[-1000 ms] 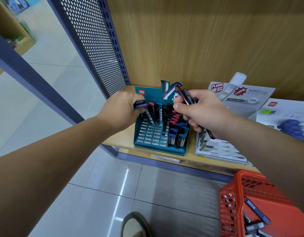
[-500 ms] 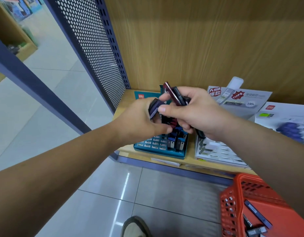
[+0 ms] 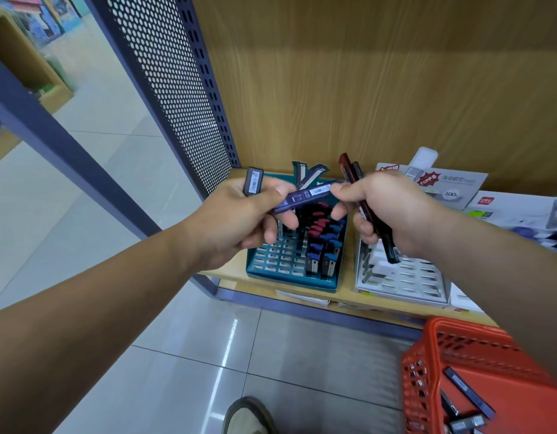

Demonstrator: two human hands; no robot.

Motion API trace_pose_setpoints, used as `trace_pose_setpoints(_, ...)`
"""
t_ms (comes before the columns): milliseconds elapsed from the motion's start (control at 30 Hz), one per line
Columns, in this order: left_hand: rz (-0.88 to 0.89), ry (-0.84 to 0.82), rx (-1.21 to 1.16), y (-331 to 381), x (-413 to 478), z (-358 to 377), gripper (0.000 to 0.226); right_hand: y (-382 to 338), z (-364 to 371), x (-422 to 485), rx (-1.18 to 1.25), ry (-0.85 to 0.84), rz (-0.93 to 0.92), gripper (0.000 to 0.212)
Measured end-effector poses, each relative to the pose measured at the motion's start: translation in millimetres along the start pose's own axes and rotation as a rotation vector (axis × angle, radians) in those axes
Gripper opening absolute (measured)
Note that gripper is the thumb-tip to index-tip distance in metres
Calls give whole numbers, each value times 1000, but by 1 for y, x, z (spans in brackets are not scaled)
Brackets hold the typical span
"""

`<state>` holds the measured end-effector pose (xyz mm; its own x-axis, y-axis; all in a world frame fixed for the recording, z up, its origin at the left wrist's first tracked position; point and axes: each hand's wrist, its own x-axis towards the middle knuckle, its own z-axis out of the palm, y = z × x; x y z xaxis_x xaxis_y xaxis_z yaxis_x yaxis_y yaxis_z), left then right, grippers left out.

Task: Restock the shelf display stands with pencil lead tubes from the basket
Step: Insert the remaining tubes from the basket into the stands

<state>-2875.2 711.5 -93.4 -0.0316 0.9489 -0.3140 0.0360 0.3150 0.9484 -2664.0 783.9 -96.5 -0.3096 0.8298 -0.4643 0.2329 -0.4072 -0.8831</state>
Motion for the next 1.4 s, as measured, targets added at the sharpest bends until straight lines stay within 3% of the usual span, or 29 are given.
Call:
trace_pose_setpoints(133, 24, 19, 73, 3, 1, 2, 20, -1, 2, -4, -7, -60, -47, 14)
trace_pose_setpoints(300, 32, -42, -12, 9, -1, 3, 25, -2, -2, -5, -48, -63, -34, 13)
trace_pose_setpoints(533, 53, -29, 80, 11, -3, 9, 36, 4, -8, -14, -367, -224, -181, 28)
trace_pose_setpoints(700, -24, 22, 63, 16, -1, 16, 65, 6, -10, -17, -95, -334, -47, 34)
trace_pose_setpoints(867, 44, 108, 116, 21, 2, 22, 47, 1, -15, -23, -114, -518, 96, 29)
trace_pose_setpoints(967, 116, 41, 228, 26, -1, 30, 43, 0, -14, -27, -176, -586, 148, 30)
trace_pose_setpoints(1100, 104, -147, 384, 27, -4, 29, 23, 3, -13, -28, -342, -600, 137, 29)
trace_pose_setpoints(1233, 70, -169, 336, 22, -5, 32, 19, 1, -11, -31, -384, -579, 89, 28)
trace_pose_setpoints(1400, 209, -179, 327, 16, -5, 41, 15, 3, -10, -30, -370, -545, 66, 27)
